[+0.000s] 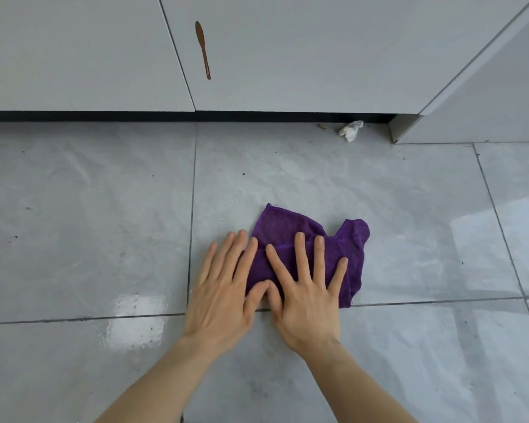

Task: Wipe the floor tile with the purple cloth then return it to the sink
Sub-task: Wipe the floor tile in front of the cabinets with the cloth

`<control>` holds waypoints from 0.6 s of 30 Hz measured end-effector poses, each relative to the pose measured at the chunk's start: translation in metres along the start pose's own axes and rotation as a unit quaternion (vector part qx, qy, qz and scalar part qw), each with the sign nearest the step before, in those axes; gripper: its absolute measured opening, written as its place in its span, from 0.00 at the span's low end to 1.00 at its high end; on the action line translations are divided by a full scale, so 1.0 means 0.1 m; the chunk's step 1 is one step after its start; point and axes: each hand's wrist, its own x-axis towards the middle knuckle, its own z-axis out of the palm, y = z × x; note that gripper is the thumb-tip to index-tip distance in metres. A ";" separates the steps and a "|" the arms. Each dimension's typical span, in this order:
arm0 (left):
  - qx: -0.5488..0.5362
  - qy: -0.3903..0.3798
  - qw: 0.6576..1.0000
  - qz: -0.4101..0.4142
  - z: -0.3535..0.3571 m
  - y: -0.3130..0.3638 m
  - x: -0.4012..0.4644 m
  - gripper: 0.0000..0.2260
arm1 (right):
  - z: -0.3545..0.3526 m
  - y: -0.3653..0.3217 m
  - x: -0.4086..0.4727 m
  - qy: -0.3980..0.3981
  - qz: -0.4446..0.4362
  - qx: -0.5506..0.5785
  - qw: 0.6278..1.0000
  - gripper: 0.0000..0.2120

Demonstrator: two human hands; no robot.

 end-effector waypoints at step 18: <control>0.004 0.019 0.995 -0.103 -0.04 -1.01 -0.14 0.35 | 0.07 -0.02 -0.47 -0.012 0.004 -0.006 1.000 0.28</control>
